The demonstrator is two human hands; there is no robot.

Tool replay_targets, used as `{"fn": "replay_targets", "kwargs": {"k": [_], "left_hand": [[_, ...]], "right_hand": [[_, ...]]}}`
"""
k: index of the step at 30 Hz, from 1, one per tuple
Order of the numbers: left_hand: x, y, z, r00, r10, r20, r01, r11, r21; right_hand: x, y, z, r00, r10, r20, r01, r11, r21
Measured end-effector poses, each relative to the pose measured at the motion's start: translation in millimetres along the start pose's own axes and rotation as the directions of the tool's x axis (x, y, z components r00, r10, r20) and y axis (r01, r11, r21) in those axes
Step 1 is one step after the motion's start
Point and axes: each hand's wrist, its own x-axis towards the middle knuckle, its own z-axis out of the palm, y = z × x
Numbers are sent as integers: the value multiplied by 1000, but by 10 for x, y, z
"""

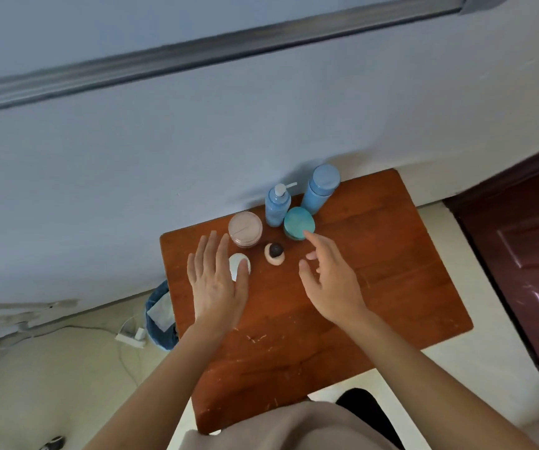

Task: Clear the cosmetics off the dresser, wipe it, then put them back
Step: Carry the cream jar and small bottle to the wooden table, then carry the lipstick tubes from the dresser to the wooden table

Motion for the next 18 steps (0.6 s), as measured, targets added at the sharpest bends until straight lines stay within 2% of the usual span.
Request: {"fn": "replay_targets", "kwargs": {"k": [4,9,13,18], "left_hand": [[150,539,-341,981,161,-107,-165,986,-31],[-34,1717,-579,894,396,-211,-426,896,-123],[-660,2770,-566,742,620,-253,-666,723,-184],[-2076,3998,-301,458,854,-246,-885,409,-224]], "right_hand": [[-156,85,-597,953,-30,-302,6,997,-80],[-724,401,-1463,784,-45,-619,-75,983,-166],[-1722,801,-2181,573,-4,-819,-202,969,-145],[-3712,1435,-2683,314,112,-943,-453,891,-45]]}}
